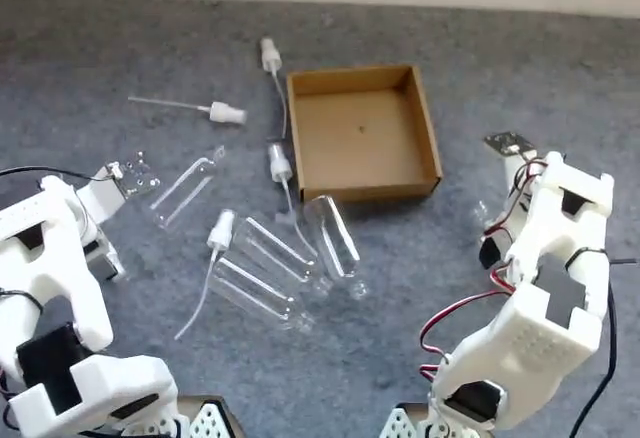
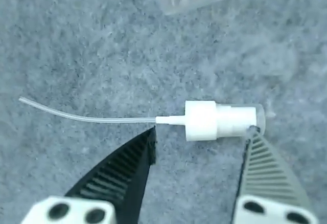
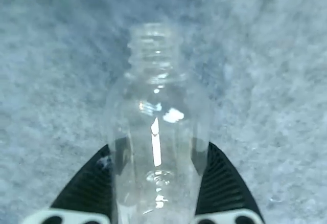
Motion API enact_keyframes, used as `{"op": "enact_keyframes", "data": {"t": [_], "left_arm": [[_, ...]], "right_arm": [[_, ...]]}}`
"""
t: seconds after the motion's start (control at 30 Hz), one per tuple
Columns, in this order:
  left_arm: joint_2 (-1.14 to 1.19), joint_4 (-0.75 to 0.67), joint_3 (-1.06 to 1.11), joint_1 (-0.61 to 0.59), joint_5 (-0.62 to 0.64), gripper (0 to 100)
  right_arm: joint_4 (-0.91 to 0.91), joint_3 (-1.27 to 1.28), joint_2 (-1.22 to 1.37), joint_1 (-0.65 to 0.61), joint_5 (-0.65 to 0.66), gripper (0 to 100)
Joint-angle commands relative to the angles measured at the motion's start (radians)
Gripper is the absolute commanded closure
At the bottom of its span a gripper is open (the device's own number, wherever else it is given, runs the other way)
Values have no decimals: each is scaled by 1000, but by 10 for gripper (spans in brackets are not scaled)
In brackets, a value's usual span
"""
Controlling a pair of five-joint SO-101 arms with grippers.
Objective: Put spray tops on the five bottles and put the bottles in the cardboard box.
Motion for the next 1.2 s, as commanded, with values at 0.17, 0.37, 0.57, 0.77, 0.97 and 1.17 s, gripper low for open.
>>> {"op": "enact_keyframes", "data": {"t": [0.17,0.37,0.57,0.77,0.97,1.17], "left_arm": [[12,-2,-8,-62,-520,748],[13,35,-8,-104,-655,748],[21,38,-8,-74,-654,748],[12,38,71,-91,-620,786],[10,41,104,-91,-446,992],[-45,81,53,-91,-236,989]], "right_arm": [[13,-7,-19,-21,3,995],[12,-7,-19,-24,3,995],[15,-5,-18,-22,3,995],[15,-4,-18,-15,3,995],[15,-4,-18,-16,3,995],[15,-5,-22,-16,3,995]]}}
